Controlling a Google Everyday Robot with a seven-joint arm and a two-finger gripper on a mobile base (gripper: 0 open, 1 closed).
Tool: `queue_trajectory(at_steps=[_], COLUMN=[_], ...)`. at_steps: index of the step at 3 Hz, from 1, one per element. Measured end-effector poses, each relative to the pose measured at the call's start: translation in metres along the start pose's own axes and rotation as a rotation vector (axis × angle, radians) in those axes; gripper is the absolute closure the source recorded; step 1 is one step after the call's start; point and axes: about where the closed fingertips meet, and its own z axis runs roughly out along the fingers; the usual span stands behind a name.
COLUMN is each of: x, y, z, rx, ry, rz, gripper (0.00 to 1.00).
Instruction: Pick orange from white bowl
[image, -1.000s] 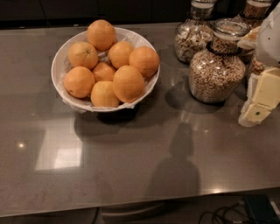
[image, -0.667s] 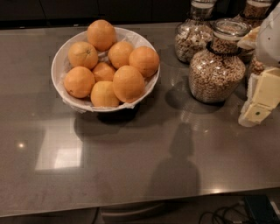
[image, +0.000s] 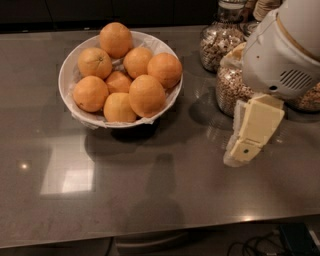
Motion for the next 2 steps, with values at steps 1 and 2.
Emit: queue_trajectory(at_steps=[1,2], x=[0.000,-0.022], y=[0.000,0.000], z=[0.000,0.016], rx=[0.000,0.002], ry=[0.000,-0.075], rz=[0.000,0.027], gripper=[0.00,0.00])
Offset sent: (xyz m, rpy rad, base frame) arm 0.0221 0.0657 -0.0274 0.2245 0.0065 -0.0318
